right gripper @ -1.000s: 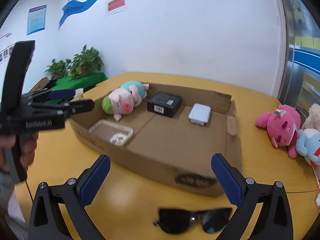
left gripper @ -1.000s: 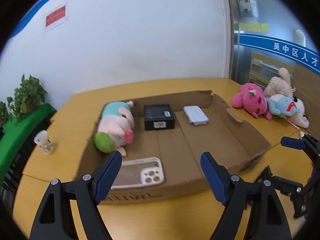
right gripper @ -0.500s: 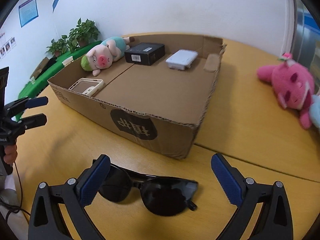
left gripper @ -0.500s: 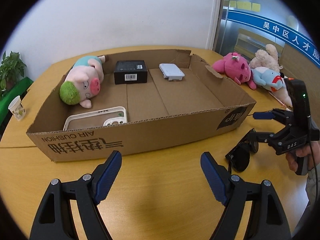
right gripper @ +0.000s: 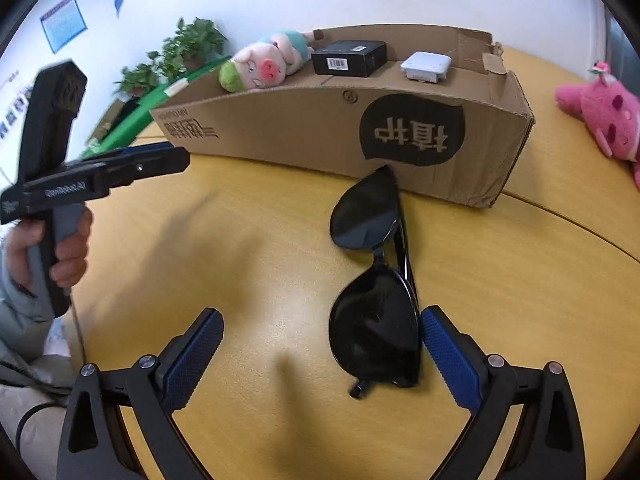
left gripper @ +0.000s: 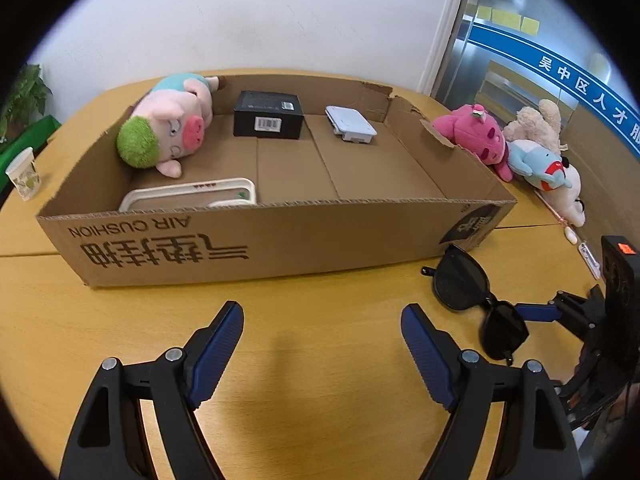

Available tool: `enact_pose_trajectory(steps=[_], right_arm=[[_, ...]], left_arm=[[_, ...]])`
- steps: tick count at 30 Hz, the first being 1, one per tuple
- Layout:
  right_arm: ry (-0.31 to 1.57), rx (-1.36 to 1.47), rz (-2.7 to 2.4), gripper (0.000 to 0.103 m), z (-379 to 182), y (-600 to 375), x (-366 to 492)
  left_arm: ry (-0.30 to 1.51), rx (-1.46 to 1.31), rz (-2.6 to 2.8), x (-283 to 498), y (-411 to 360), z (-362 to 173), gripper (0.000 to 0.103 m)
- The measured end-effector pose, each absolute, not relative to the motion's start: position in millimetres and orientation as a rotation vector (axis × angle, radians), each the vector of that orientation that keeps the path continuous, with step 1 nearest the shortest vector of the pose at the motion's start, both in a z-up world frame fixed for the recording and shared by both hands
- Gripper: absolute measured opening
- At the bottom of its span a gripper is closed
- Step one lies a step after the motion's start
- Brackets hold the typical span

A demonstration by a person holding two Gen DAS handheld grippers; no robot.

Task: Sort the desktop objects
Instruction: 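Move the right tool down to the black sunglasses on the table, then close the right gripper on the sunglasses and lift them, then carry the sunglasses with the right gripper over the cardboard box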

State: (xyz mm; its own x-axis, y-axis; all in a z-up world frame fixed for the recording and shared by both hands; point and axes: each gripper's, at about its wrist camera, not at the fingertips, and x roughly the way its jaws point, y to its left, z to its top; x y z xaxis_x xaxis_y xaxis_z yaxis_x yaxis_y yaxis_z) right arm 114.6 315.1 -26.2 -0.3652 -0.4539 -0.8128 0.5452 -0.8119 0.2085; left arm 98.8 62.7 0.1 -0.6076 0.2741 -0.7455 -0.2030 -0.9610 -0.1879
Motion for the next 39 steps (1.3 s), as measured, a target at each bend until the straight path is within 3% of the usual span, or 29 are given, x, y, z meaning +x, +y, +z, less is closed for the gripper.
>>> enact_pose_trajectory(steps=[2,5,7,9,16,20,24,25,39], right_arm=[[0.142,1.266,-2.216,0.097,-27,312,115],[0.156,1.291,-2.275,0.080,-30,308,107],[0.126,1.319,-2.306,0.060,-32,310,98],[0.129,1.343,-2.325,0.046,-34,311,94],[-0.047,1.393,-2.338,0.046,-35,309,98],[-0.122,1.379,-2.347,0.046,-36,298,105],[-0.156,1.341,-2.322,0.045,-36,281,114],[-0.162,1.334,-2.315,0.045,-36,278,117],[-0.159,1.234,-2.318,0.044,-14,265,130]], left_arm=[[-0.139,-1.238,2.571,98,67,-2,0.081],[-0.143,-1.242,2.546,99,73,-4,0.081],[-0.153,-1.246,2.527,98,76,-4,0.081],[-0.181,-1.249,2.500,97,78,-6,0.081],[-0.435,-1.324,2.217,80,95,-31,0.080],[-0.431,-1.352,2.130,73,116,-40,0.077],[-0.392,-1.426,2.030,70,133,-53,0.043],[-0.391,-1.431,2.010,72,135,-54,0.042],[-0.385,-1.355,2.090,85,120,-24,0.039]])
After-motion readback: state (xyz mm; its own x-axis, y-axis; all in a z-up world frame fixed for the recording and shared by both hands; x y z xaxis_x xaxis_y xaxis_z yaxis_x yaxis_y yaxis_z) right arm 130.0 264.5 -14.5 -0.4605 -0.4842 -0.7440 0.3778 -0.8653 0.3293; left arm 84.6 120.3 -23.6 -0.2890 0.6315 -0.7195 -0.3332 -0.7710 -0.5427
